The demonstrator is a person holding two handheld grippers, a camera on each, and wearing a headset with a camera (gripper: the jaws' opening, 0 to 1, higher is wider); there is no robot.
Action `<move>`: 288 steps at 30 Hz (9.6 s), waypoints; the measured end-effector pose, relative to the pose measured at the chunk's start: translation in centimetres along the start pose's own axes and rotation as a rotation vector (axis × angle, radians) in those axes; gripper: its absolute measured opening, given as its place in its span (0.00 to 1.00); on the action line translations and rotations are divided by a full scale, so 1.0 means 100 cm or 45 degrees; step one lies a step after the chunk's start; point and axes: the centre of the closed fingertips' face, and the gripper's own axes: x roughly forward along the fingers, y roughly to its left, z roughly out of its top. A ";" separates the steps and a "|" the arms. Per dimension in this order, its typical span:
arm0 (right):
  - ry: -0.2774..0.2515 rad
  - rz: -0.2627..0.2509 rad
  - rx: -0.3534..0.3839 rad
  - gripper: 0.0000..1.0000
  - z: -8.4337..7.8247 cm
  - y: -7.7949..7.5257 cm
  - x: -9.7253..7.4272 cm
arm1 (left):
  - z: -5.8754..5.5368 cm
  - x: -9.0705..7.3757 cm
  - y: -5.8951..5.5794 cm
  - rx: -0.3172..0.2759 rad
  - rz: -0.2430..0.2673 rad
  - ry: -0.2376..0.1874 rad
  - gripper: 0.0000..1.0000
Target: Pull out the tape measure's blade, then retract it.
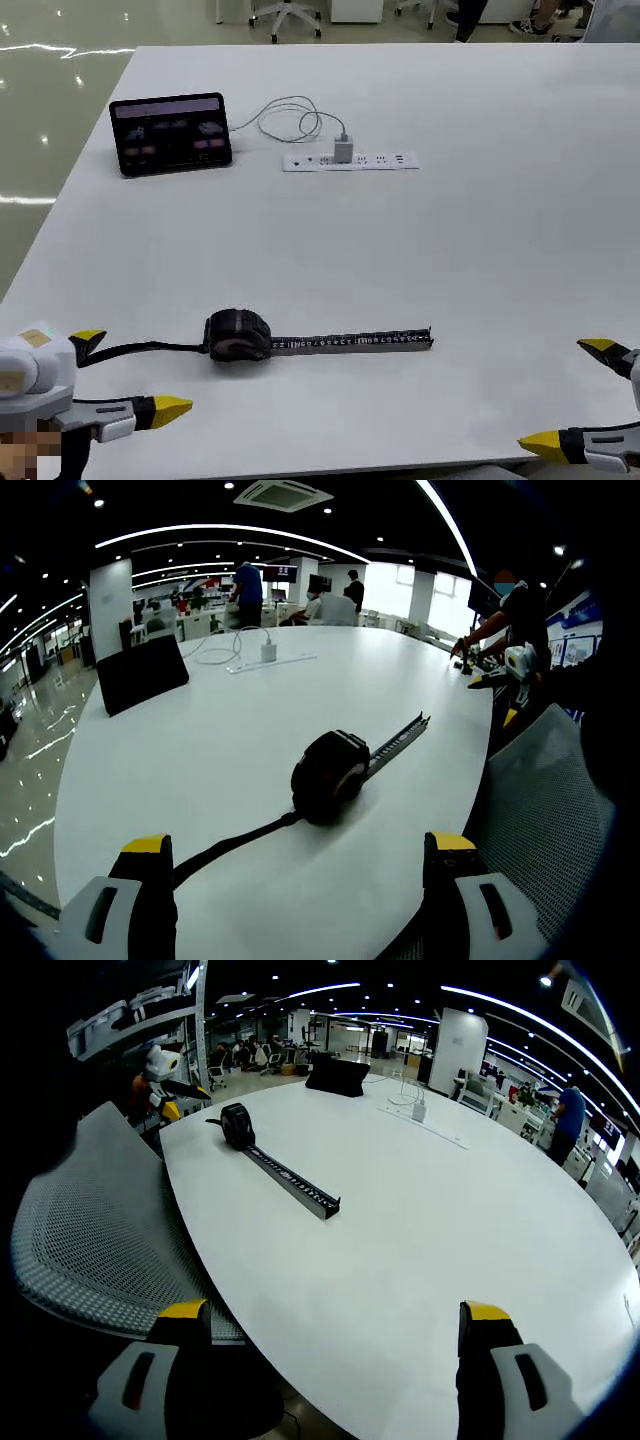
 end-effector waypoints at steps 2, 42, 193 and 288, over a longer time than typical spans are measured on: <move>0.013 0.014 -0.007 1.00 0.001 -0.001 0.005 | 0.004 0.007 -0.003 0.008 -0.008 -0.008 1.00; 0.189 0.301 -0.312 0.90 0.042 -0.005 0.106 | 0.028 0.104 -0.021 -0.248 0.279 -0.106 1.00; 0.452 0.508 -0.614 0.11 0.055 0.014 0.160 | 0.021 0.116 -0.015 -0.341 0.387 -0.165 0.66; 0.364 0.546 -0.654 0.11 0.083 0.049 0.185 | 0.020 0.116 -0.016 -0.372 0.367 -0.164 0.66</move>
